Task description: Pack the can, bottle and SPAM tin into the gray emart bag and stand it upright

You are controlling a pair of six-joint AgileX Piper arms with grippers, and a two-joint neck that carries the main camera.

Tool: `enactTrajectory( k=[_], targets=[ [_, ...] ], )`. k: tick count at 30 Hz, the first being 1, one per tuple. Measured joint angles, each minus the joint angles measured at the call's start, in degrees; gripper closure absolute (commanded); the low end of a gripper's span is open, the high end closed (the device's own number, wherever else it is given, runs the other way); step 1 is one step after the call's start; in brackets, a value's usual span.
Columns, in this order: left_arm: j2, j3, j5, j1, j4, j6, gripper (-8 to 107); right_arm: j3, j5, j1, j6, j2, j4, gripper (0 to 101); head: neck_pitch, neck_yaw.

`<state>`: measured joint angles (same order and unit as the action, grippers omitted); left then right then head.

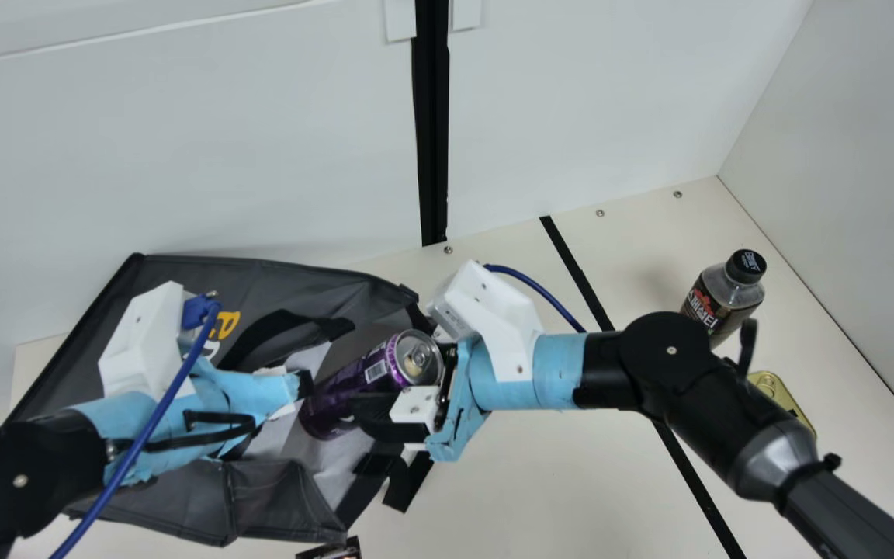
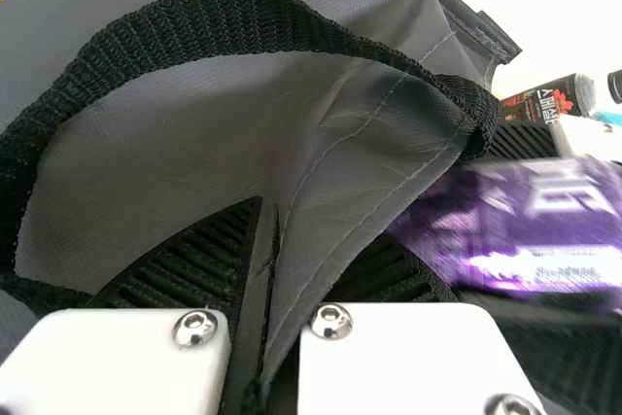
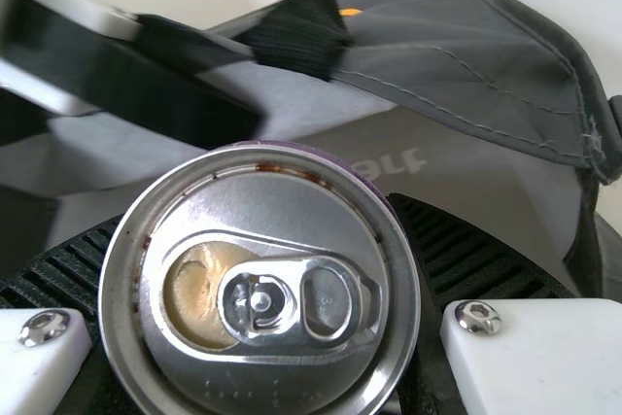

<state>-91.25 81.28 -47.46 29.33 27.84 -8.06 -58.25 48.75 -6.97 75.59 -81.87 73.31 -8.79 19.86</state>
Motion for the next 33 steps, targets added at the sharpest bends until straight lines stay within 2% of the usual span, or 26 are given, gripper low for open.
enactTrajectory(
  k=[18,31,33],
  targets=[
    [0.0,0.0,0.0,0.0,0.0,0.0,107,-0.6,-8.5,-5.6,8.9,-11.4,11.2,101,0.1,0.0],
    [0.0,0.0,0.0,0.0,0.0,0.0,107,-2.8,-12.7,-10.6,12.0,-18.3,15.5,101,0.0,0.0],
    [0.0,0.0,0.0,0.0,0.0,0.0,107,-3.4,-13.2,-11.1,12.0,-19.1,15.7,95,0.0,0.0]
  ],
)
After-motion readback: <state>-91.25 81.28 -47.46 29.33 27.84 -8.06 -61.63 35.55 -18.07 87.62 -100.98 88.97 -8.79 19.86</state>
